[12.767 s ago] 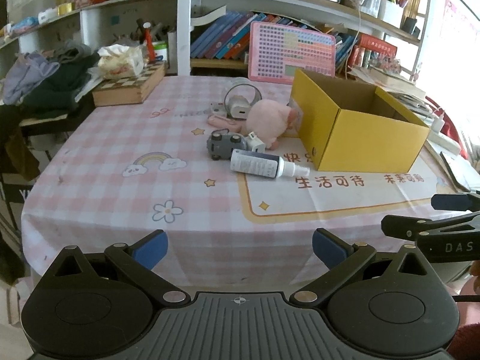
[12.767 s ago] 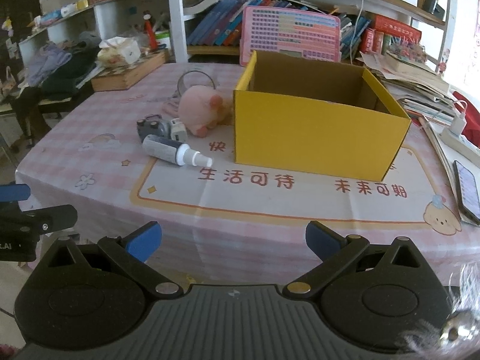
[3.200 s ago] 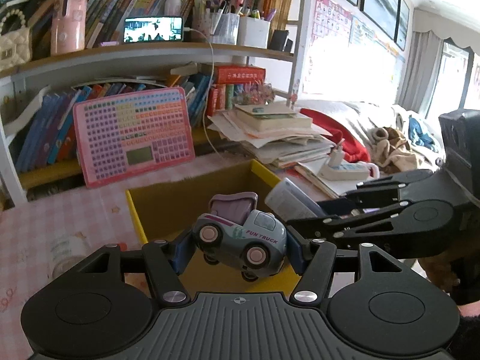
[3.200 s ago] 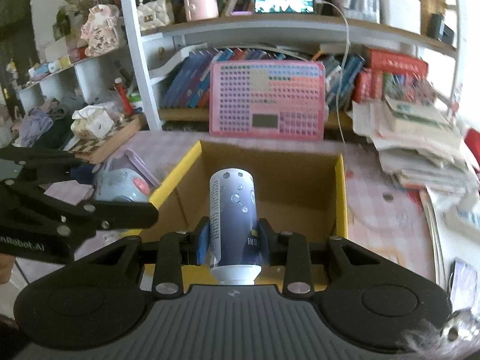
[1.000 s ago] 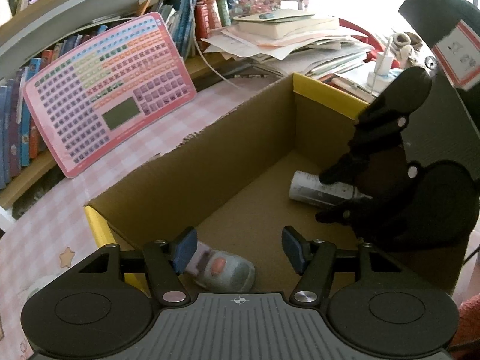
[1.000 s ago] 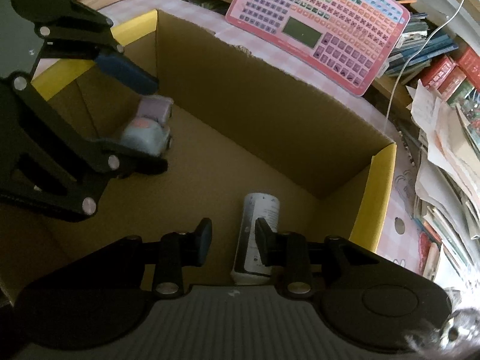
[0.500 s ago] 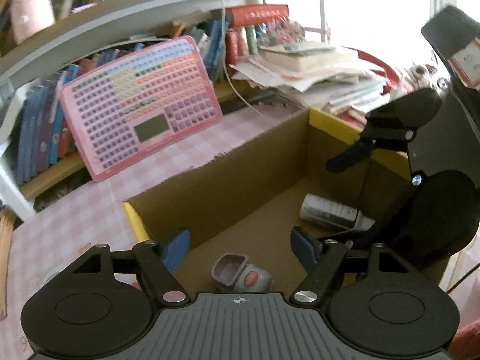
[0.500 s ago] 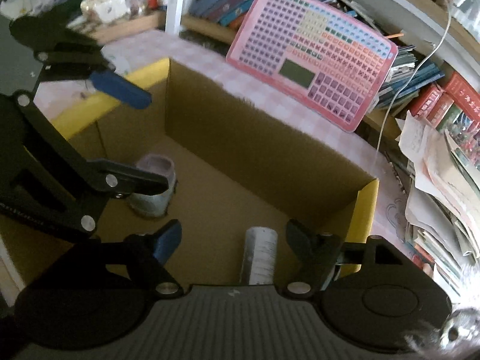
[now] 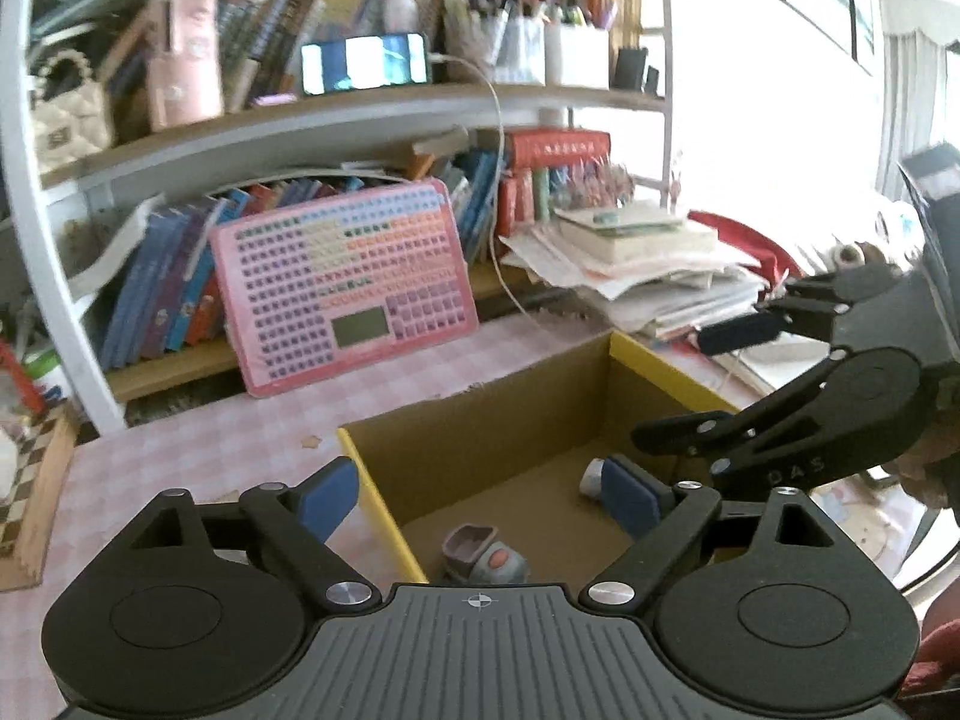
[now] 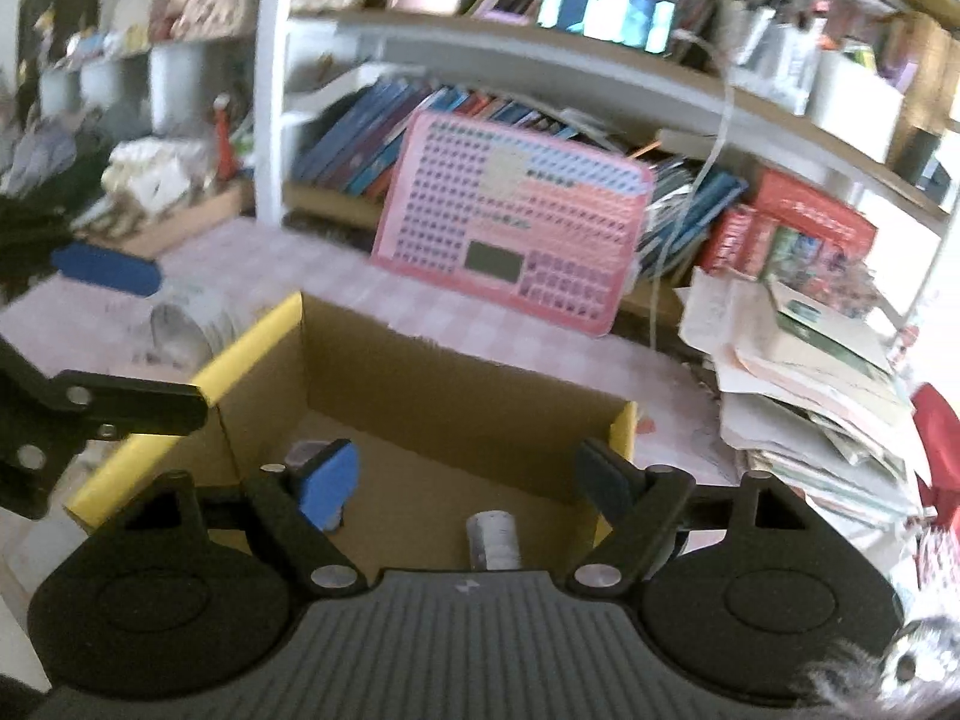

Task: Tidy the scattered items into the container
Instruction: 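Raise both open tools out of the yellow box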

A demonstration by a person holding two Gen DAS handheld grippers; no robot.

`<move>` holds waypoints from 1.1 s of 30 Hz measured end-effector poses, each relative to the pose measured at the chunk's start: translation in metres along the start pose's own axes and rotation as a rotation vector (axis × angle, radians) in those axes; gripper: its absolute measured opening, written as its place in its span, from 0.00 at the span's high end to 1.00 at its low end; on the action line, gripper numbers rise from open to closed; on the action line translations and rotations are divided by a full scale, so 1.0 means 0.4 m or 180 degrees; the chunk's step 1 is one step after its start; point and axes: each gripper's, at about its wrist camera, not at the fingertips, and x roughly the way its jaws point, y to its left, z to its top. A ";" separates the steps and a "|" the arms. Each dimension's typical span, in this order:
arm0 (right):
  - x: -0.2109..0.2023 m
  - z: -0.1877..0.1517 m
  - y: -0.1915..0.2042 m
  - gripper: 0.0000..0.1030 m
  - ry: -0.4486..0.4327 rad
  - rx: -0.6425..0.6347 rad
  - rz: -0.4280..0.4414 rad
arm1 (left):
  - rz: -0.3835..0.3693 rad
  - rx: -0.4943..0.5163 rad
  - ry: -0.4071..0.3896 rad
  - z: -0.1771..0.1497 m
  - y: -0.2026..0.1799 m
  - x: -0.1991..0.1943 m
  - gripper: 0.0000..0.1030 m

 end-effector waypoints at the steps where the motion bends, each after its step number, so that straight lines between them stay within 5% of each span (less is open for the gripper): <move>1: -0.015 -0.004 0.004 0.22 -0.0031 0.0041 -0.0032 | 0.0003 -0.0028 -0.0021 -0.004 0.003 -0.015 0.12; 16: -0.161 -0.098 0.089 0.17 -0.0247 0.0605 -0.0598 | 0.0064 -0.0147 -0.0085 -0.113 0.050 -0.191 0.11; 33: -0.241 -0.199 0.323 0.11 -0.0054 0.0699 -0.0775 | 0.0170 -0.0353 0.0143 -0.282 0.136 -0.340 0.11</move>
